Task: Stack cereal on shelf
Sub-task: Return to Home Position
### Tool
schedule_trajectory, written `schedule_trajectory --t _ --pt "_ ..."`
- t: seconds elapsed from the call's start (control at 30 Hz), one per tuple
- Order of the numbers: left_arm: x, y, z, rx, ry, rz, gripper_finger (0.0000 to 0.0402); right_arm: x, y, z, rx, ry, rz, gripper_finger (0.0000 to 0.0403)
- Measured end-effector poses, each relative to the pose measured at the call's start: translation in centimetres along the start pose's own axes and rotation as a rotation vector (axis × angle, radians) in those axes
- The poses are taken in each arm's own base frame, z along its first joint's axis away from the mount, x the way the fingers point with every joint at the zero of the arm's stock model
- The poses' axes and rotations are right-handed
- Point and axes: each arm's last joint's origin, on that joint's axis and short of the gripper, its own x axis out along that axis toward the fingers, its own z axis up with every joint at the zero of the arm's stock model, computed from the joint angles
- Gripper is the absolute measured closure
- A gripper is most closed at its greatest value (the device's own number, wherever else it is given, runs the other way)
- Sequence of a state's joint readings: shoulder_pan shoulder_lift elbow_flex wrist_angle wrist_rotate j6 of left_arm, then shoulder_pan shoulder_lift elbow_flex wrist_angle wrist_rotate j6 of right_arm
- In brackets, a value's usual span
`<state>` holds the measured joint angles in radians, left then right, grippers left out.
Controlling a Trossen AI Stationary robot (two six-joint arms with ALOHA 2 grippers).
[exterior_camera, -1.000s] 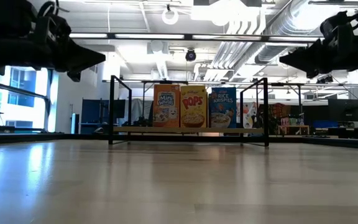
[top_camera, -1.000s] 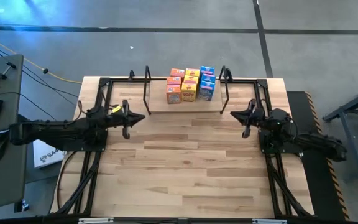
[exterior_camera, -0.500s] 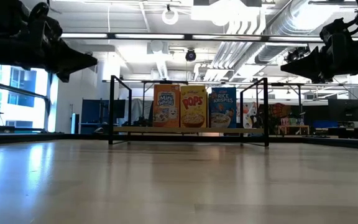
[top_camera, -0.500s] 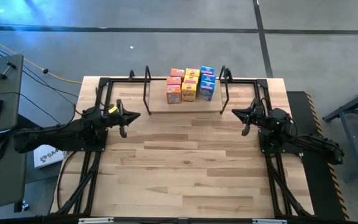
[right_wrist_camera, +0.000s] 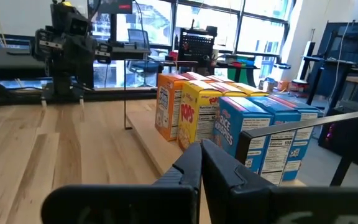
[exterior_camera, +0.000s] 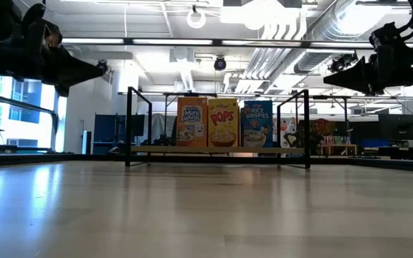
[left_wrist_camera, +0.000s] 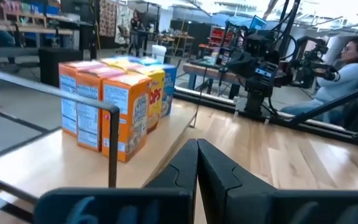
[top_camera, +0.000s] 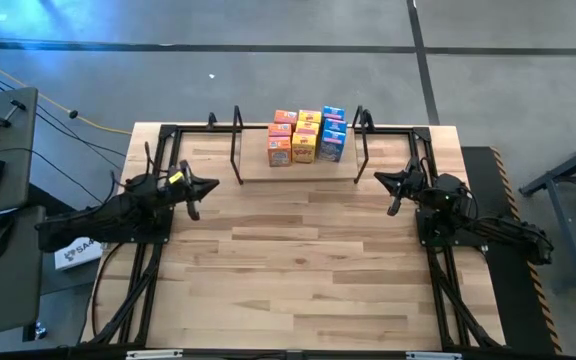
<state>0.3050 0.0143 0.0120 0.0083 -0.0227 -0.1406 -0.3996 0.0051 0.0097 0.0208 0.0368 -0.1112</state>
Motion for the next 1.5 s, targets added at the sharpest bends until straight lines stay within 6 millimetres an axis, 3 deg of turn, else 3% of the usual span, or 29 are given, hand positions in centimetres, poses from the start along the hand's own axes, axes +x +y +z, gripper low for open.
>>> schedule_trajectory --t 1.5 --pt "0.33 0.04 -0.41 -0.022 0.052 0.005 0.0401 0.0 0.0 -0.02 0.006 0.002 -0.001 0.0402"
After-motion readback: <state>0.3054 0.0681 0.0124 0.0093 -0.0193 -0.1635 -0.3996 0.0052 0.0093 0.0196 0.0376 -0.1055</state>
